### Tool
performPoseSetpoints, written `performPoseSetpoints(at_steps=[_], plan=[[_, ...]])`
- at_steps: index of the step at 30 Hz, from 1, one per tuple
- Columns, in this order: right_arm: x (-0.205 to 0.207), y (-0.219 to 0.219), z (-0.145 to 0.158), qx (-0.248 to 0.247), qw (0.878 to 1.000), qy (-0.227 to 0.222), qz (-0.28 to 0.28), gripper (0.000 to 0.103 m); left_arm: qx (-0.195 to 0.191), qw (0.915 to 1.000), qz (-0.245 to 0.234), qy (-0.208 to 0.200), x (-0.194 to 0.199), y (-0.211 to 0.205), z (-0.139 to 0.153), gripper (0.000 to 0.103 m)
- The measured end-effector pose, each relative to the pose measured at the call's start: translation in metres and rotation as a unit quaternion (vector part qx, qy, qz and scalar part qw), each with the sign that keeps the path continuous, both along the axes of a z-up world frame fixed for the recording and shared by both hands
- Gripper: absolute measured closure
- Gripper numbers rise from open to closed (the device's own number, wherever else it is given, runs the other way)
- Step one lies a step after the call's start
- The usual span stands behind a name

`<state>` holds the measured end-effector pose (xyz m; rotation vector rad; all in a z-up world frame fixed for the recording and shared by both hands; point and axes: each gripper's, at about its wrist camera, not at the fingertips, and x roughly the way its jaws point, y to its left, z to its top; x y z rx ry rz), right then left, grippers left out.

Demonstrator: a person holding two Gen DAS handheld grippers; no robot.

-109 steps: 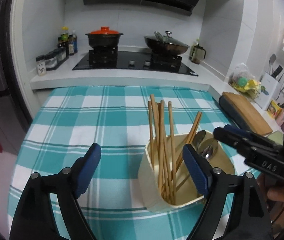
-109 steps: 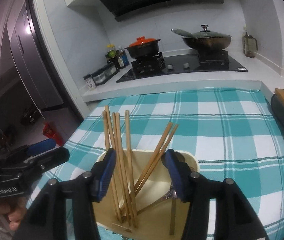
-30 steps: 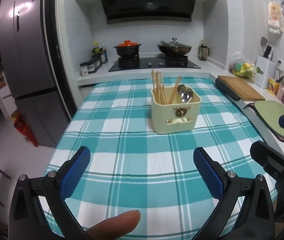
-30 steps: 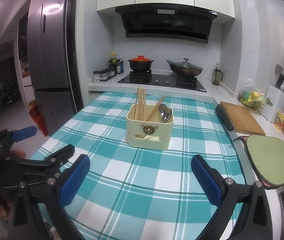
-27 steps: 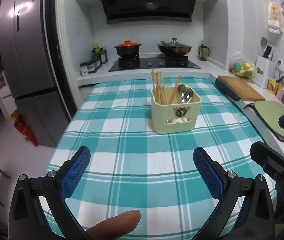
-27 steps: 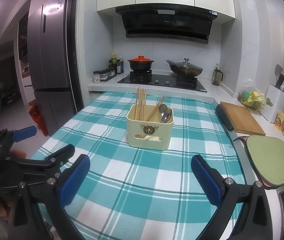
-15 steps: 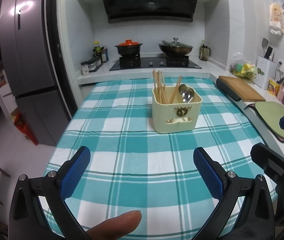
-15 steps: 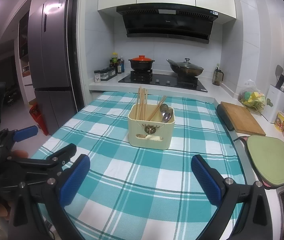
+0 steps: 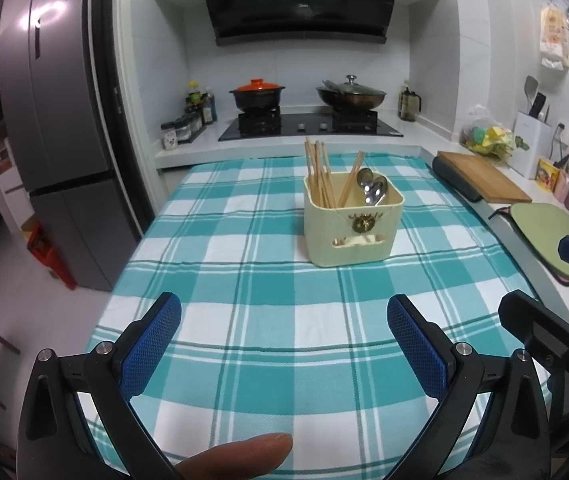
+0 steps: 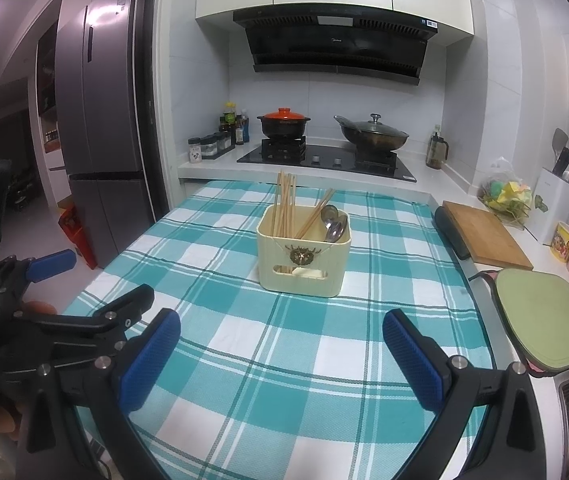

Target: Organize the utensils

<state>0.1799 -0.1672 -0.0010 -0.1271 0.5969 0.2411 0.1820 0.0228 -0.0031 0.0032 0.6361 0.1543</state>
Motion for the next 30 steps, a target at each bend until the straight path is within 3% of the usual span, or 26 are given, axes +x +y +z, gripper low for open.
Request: performPoseSetpoints(at_steps=[30], plan=[[0.007, -0.005, -0.002, -0.001, 1.000, 0.008, -0.011, 0.000, 0.003, 1.0000, -0.004, 0.005, 0.010, -0.009, -0.003, 0.000]])
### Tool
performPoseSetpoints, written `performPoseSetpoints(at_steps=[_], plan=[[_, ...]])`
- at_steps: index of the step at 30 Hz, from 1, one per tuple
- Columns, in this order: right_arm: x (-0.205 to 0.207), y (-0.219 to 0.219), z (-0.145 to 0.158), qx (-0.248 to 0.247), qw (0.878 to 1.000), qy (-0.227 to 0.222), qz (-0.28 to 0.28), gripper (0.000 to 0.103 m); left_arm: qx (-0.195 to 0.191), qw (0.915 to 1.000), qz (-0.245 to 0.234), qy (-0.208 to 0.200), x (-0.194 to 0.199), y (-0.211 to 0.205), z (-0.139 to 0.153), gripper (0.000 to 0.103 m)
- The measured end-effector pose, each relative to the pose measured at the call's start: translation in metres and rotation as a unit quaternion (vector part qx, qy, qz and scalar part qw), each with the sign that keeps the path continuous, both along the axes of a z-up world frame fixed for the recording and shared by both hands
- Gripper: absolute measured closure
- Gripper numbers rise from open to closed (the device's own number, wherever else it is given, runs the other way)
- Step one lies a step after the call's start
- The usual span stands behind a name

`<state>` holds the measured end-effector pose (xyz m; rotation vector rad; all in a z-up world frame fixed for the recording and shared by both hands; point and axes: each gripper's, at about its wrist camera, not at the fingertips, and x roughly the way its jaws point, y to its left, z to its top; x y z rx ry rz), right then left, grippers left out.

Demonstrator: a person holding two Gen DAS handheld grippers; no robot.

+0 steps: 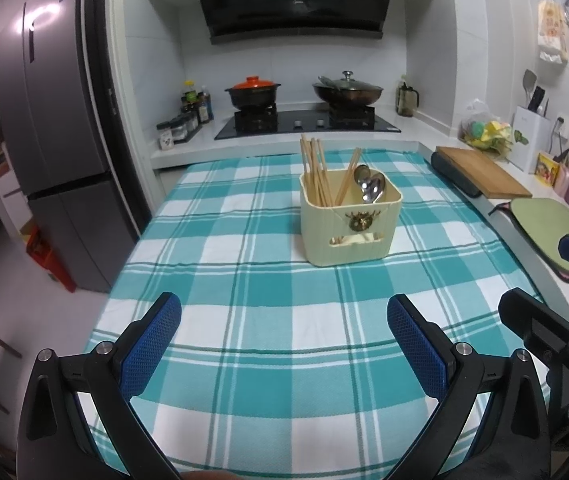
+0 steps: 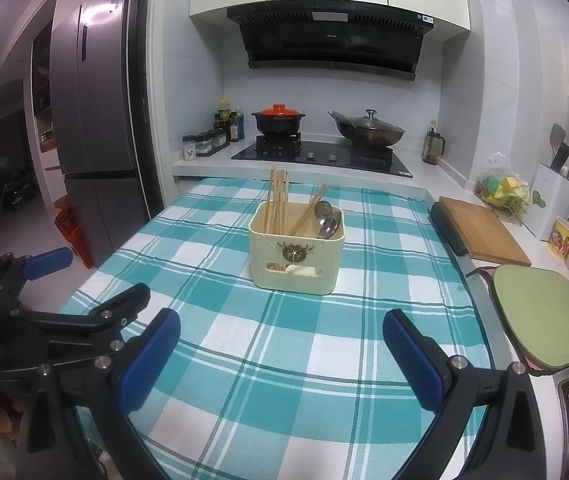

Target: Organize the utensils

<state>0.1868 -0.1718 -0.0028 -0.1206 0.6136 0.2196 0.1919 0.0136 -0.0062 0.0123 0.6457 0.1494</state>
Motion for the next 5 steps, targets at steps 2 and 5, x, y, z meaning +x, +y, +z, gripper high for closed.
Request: performPoseSetpoints(at_steps=[2, 5], plan=[[0.0010, 0.0007, 0.0000, -0.001, 1.000, 0.000, -0.003, 0.000, 0.001, 1.0000, 0.001, -0.004, -0.0006, -0.0001, 0.0013, 0.000], [0.0007, 0.0020, 0.0015, 0.000, 1.000, -0.001, -0.005, 0.000, 0.009, 0.9999, 0.005, -0.010, -0.0007, -0.0024, 0.0029, 0.000]])
